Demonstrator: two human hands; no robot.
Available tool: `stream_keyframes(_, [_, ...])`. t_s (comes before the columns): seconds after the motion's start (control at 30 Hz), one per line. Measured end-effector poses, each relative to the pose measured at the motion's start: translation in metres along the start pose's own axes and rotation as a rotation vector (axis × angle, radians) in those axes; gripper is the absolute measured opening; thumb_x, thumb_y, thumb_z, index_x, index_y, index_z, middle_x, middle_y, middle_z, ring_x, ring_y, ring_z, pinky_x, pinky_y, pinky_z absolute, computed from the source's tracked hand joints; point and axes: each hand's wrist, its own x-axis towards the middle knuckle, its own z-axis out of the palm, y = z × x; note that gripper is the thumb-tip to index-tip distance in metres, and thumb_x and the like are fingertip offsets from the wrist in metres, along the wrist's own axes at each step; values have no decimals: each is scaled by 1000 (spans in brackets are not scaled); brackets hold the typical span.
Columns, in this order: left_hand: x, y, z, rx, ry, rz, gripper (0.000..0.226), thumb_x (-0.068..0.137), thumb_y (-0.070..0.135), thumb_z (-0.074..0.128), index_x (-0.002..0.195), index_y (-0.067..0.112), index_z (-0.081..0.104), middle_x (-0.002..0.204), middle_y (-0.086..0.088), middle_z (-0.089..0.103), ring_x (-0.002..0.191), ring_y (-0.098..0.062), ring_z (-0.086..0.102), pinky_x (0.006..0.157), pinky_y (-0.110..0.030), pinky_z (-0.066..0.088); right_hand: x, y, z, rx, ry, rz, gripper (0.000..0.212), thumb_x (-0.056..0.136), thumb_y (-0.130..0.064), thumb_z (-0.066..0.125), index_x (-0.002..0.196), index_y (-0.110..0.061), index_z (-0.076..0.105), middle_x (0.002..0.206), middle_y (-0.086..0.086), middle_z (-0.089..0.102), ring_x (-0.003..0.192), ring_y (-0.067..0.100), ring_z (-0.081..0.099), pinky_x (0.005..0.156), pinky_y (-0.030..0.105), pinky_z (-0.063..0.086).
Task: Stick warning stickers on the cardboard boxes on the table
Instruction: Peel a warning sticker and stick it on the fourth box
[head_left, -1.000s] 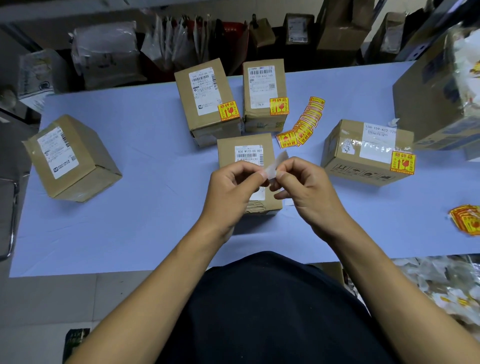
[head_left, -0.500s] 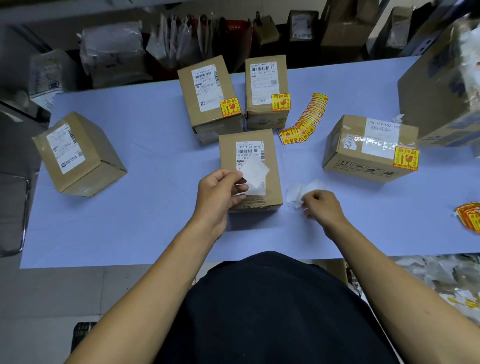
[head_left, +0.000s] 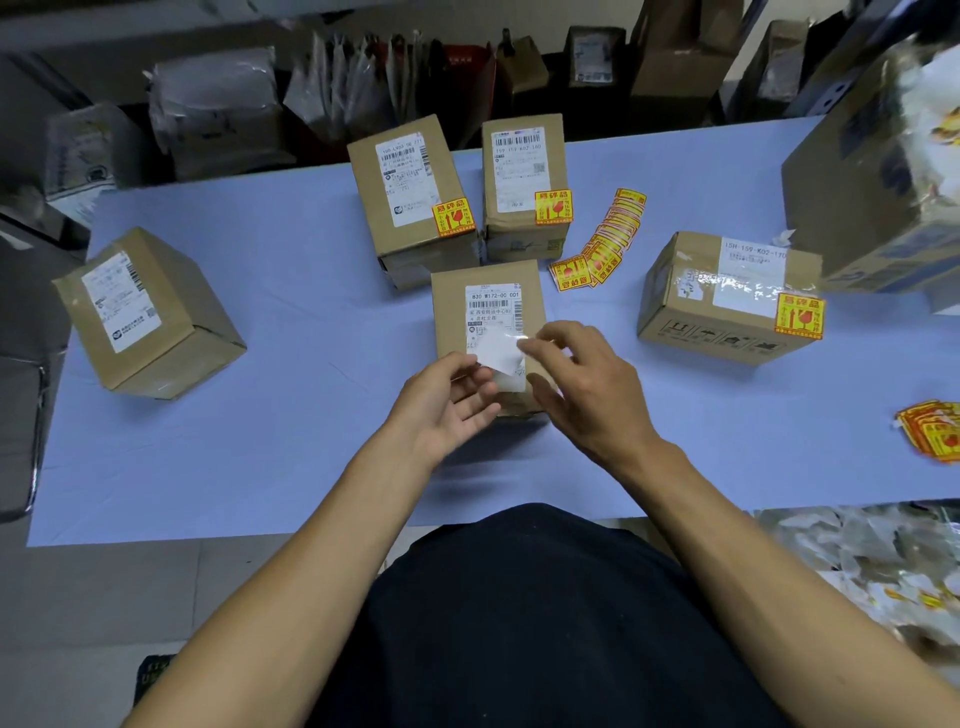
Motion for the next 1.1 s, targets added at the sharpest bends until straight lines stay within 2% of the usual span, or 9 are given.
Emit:
stream_keyframes(0.23, [-4, -2, -3, -128, -68, -92, 11, 93, 13, 59, 82, 9, 62, 64, -3, 65, 54, -15, 66, 53, -27, 58, 7, -2, 8, -8, 45, -107, 5, 83, 2, 68, 83, -3, 68, 88, 13, 68, 83, 35, 61, 60, 37, 48])
stream_keyframes(0.3, [-4, -2, -4, -209, -94, -71, 4, 92, 8, 59, 90, 7, 63, 66, -5, 66, 55, -15, 66, 54, -26, 58, 6, -5, 10, 158, 15, 79, 3, 87, -5, 67, 87, -8, 68, 89, 5, 68, 87, 27, 60, 69, 34, 47])
stream_keyframes(0.4, [-2, -1, -6, -237, -107, 51, 5, 91, 11, 62, 94, 9, 66, 75, -4, 69, 65, -15, 66, 58, -27, 58, 9, -6, 11, 668, -115, 597, 6, 88, -10, 68, 83, -12, 66, 79, -3, 65, 78, 14, 59, 72, 27, 49])
stream_keyframes(0.47, [1, -3, -8, -20, -62, 202, 8, 91, 17, 64, 96, 13, 69, 83, -2, 71, 73, -15, 66, 61, -26, 56, 10, -2, 8, 1030, -209, 884, 11, 90, -6, 67, 81, -11, 63, 78, 4, 64, 72, 16, 60, 69, 28, 54])
stream_keyframes(0.53, [4, -7, -10, 317, -33, 326, 11, 91, 19, 67, 101, 16, 70, 96, -3, 74, 84, -16, 68, 65, -25, 54, 8, 3, 5, 1180, -330, 1013, 12, 92, -6, 65, 82, -11, 63, 81, 11, 64, 70, 18, 59, 64, 25, 57])
stream_keyframes(0.6, [6, -11, -10, 516, -74, 347, 10, 90, 19, 69, 100, 16, 71, 100, -6, 74, 87, -17, 70, 66, -25, 54, 4, 6, 4, 1183, -419, 1041, 9, 92, -8, 66, 84, -12, 63, 82, 12, 64, 71, 18, 58, 63, 23, 58])
stream_keyframes(0.7, [8, -15, -7, 574, -104, 358, 5, 88, 10, 71, 89, 13, 68, 79, -4, 72, 69, -15, 66, 59, -25, 53, 0, 9, 6, 1130, -445, 1049, 6, 92, -11, 67, 87, -11, 63, 78, 7, 68, 70, 15, 59, 62, 23, 58])
stream_keyframes(0.8, [14, -20, -5, 650, -53, 426, 13, 86, 4, 72, 80, 14, 65, 63, 2, 69, 58, -12, 64, 56, -25, 52, -5, 11, 8, 1037, -383, 1053, 7, 91, -13, 69, 86, -10, 65, 78, 4, 69, 69, 13, 62, 62, 23, 56])
stream_keyframes(1.1, [25, -23, 11, 1052, 72, 654, 11, 87, 18, 68, 75, 17, 69, 61, -1, 72, 66, -16, 71, 72, -43, 61, -9, 14, 19, 802, -209, 1072, 11, 85, -14, 74, 87, -3, 70, 77, 9, 68, 69, 16, 58, 64, 33, 53])
